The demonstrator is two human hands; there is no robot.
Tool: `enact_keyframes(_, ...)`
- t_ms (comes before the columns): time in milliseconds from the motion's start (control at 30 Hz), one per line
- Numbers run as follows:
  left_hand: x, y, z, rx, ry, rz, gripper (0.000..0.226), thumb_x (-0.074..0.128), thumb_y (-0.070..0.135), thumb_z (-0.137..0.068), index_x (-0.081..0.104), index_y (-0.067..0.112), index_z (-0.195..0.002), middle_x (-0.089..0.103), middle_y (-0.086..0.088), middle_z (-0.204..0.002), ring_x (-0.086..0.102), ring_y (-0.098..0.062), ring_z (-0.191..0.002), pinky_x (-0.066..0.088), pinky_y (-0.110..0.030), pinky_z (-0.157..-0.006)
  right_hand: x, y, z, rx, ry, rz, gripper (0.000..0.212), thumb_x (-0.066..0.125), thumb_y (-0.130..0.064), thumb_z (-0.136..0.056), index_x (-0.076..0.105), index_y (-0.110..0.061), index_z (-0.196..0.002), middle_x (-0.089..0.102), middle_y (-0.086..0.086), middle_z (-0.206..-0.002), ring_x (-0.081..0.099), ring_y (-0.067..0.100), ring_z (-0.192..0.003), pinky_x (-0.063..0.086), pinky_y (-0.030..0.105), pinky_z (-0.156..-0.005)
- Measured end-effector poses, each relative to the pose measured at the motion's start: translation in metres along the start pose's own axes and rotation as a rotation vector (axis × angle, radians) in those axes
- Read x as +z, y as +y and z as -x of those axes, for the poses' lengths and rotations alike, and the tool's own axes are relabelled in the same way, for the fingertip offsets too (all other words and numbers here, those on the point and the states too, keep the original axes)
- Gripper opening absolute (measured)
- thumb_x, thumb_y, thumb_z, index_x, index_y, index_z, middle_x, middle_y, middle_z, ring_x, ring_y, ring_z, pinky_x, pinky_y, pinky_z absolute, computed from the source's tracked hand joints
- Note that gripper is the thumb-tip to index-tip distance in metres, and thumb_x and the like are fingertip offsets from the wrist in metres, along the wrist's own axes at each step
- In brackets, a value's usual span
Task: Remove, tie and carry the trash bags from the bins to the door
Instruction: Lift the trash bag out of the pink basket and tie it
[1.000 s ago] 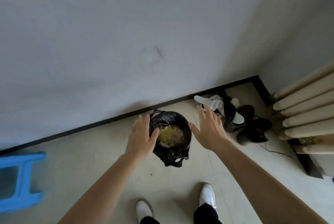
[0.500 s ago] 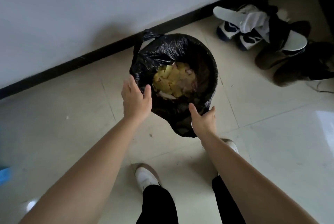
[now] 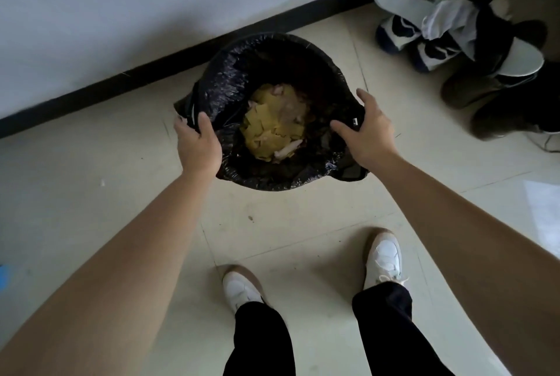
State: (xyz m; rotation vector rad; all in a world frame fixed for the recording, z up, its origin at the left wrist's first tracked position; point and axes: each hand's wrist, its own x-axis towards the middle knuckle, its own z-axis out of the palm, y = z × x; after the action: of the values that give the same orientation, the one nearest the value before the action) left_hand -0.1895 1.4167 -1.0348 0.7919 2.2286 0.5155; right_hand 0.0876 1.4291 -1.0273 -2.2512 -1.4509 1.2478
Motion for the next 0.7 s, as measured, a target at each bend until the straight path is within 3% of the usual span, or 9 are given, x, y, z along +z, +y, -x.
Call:
enact_keyframes(100,-0.011,-0.015,0.004,0.092,0.181,-0.061,0.049,0.047,0.040,-0.101,0.046,0.006,-0.136,0.064,-0.010,-0.125,0.061,-0.024,-0.113,0.045,-0.029,-0.093,-0.005,0.001,0.001,0.053,0.070,-0.041,0.081,0.072,-0.042,-0.086,0.029,-0.021,-0.152,0.055,0.007,-0.140,0.052,0.026,-0.127,0.044,0.034,-0.100)
enact_keyframes(200,-0.024,-0.011,0.004,0.100,0.245,-0.046,0.036,0.052,0.035,-0.100,0.058,0.004,-0.116,0.063,-0.005,-0.100,0.058,-0.019,-0.089,0.042,-0.026,-0.076,-0.015,0.005,0.004,0.200,0.059,0.054,0.083,0.068,-0.062,-0.082,0.041,-0.012,-0.142,0.066,0.010,-0.119,0.062,0.029,-0.112,0.051,0.036,-0.085)
enact_keyframes(300,-0.041,0.006,0.006,0.193,0.285,-0.036,0.037,0.054,0.036,-0.099,0.061,-0.001,-0.100,0.057,-0.002,-0.084,0.051,-0.016,-0.077,0.036,-0.024,-0.066,-0.033,-0.008,0.007,0.260,-0.054,0.138,0.059,0.056,-0.064,-0.089,0.065,-0.006,-0.093,0.072,0.005,-0.072,0.069,0.023,-0.075,0.047,0.029,-0.055)
enact_keyframes(367,-0.051,0.022,0.011,0.306,0.335,0.001,0.035,0.054,0.034,-0.098,0.061,0.000,-0.093,0.052,0.004,-0.073,0.045,-0.011,-0.069,0.033,-0.024,-0.063,-0.044,-0.030,0.010,0.141,0.088,0.049,0.054,0.049,-0.055,-0.095,0.061,-0.006,-0.079,0.067,0.006,-0.064,0.065,0.025,-0.069,0.047,0.031,-0.056)
enact_keyframes(467,-0.059,0.047,0.025,0.396,0.373,0.080,0.032,0.058,0.032,-0.097,0.060,0.001,-0.095,0.054,0.003,-0.075,0.043,-0.006,-0.066,0.035,-0.019,-0.062,-0.056,-0.072,0.018,-0.080,0.279,-0.064,0.039,0.047,-0.050,-0.098,0.059,-0.015,-0.086,0.058,-0.005,-0.069,0.054,0.015,-0.067,0.038,0.026,-0.055)
enact_keyframes(533,-0.063,0.056,0.032,0.255,0.277,0.122,0.031,0.066,0.033,-0.091,0.062,0.005,-0.102,0.061,0.002,-0.086,0.054,-0.008,-0.072,0.039,-0.011,-0.063,-0.058,-0.094,0.024,-0.169,0.238,-0.045,0.032,0.049,-0.048,-0.098,0.060,-0.019,-0.095,0.058,-0.005,-0.075,0.053,0.014,-0.070,0.036,0.026,-0.057)
enact_keyframes(600,-0.060,0.056,0.034,0.019,0.078,0.138,0.023,0.071,0.028,-0.086,0.065,0.010,-0.098,0.066,0.000,-0.088,0.065,-0.016,-0.079,0.045,-0.016,-0.063,-0.055,-0.099,0.025,-0.209,0.146,0.027,0.027,0.054,-0.044,-0.097,0.061,-0.018,-0.099,0.057,-0.004,-0.078,0.053,0.014,-0.069,0.034,0.023,-0.053)
enact_keyframes(633,-0.061,0.053,0.036,-0.001,0.026,0.121,0.015,0.070,0.022,-0.086,0.066,0.009,-0.094,0.067,-0.001,-0.085,0.067,-0.022,-0.082,0.046,-0.021,-0.064,-0.054,-0.100,0.027,-0.223,0.129,0.043,0.026,0.056,-0.042,-0.096,0.063,-0.018,-0.103,0.058,-0.005,-0.079,0.052,0.011,-0.067,0.033,0.020,-0.052)
enact_keyframes(700,-0.066,0.055,0.047,0.175,0.061,0.048,0.013,0.062,0.014,-0.090,0.069,0.006,-0.097,0.068,-0.003,-0.087,0.067,-0.026,-0.085,0.044,-0.021,-0.065,-0.050,-0.097,0.037,-0.309,0.166,0.047,0.028,0.058,-0.036,-0.095,0.064,-0.020,-0.117,0.062,-0.005,-0.082,0.055,0.012,-0.067,0.039,0.020,-0.054)
